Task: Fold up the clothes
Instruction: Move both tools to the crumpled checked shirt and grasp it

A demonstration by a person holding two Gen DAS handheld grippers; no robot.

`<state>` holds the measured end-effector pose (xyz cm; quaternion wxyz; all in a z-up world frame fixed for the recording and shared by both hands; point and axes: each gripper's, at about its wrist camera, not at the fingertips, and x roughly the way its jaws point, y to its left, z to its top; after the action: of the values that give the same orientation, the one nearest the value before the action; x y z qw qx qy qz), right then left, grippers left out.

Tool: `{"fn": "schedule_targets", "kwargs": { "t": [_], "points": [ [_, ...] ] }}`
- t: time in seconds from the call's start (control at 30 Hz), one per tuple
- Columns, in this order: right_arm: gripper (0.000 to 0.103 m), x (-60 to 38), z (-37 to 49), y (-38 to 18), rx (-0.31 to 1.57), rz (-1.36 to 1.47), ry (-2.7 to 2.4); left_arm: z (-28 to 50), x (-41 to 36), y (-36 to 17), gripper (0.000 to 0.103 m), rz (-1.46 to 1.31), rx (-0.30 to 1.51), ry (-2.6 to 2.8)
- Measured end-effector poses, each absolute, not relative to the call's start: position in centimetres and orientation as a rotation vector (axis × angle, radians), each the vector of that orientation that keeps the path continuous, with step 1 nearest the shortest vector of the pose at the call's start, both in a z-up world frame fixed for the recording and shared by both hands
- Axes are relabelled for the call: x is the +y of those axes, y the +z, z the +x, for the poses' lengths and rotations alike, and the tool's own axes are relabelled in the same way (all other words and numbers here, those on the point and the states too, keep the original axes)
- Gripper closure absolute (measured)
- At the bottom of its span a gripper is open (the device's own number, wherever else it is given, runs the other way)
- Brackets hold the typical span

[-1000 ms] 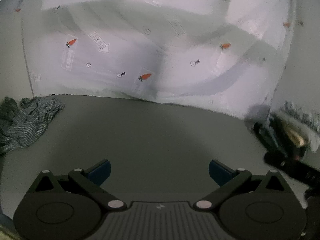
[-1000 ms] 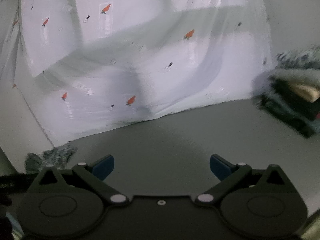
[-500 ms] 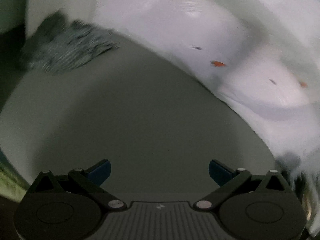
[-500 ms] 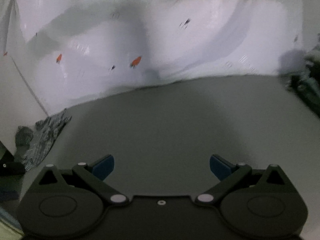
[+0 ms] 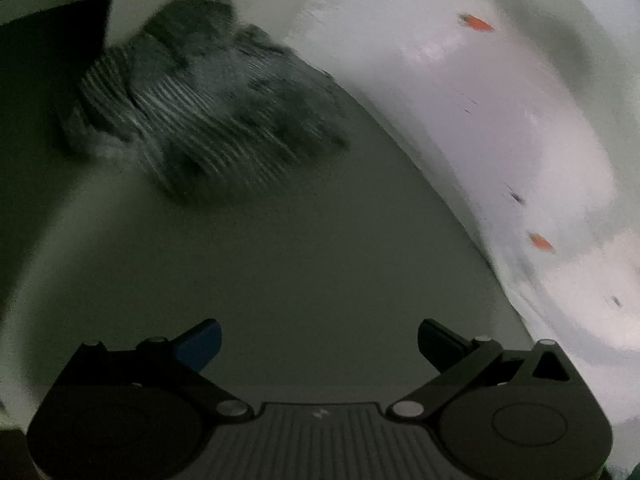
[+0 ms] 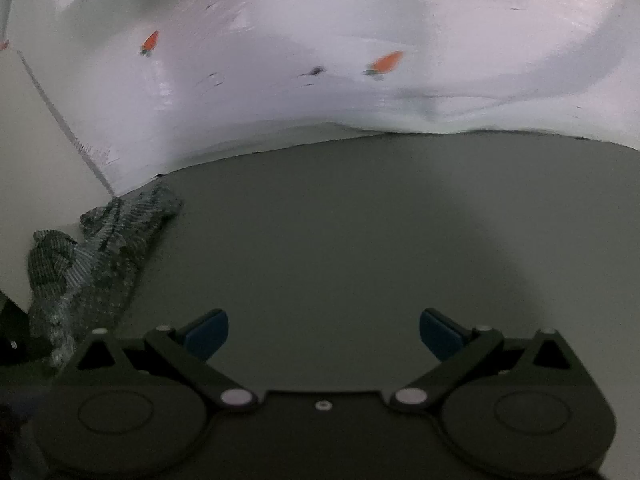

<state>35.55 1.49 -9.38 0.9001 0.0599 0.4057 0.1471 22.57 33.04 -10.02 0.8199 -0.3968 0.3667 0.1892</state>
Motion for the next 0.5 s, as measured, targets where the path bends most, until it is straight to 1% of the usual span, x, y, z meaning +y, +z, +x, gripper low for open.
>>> {"fn": "schedule_targets", "kwargs": {
  "t": [0.17, 0.23, 0.3, 0.33, 0.37, 0.4, 0.43, 0.5],
  "points": [
    [0.001, 10.5, 40.8, -10.8, 0.858, 0.12, 0.424, 26.0, 41.7, -12.0, 0.002, -0.806, 0.782, 0.535],
    [0.005, 14.1, 42.6, -11.6, 0.875, 0.142, 0.501, 27.0, 44.8, -12.6, 0.006, -0.795, 0.772, 0.592],
    [0.016, 18.2, 44.4, -12.4, 0.889, 0.146, 0.563, 27.8, 47.7, -13.1, 0.009, -0.791, 0.754, 0.649],
    [0.02, 19.9, 45.2, -12.9, 0.902, 0.143, 0.589, 28.2, 49.0, -13.3, 0.012, -0.792, 0.746, 0.671],
    [0.027, 21.4, 45.9, -13.4, 0.917, 0.142, 0.612, 28.4, 50.1, -13.5, 0.014, -0.795, 0.74, 0.689],
    [0.031, 23.3, 46.7, -14.0, 0.936, 0.146, 0.642, 28.6, 51.2, -13.7, 0.018, -0.797, 0.733, 0.706],
    [0.033, 24.9, 47.4, -14.6, 0.958, 0.156, 0.671, 28.9, 52.1, -14.0, 0.02, -0.799, 0.728, 0.729],
    [0.034, 27.5, 48.7, -15.7, 0.991, 0.173, 0.717, 29.5, 53.9, -14.8, 0.021, -0.799, 0.718, 0.779]
  ]
}}
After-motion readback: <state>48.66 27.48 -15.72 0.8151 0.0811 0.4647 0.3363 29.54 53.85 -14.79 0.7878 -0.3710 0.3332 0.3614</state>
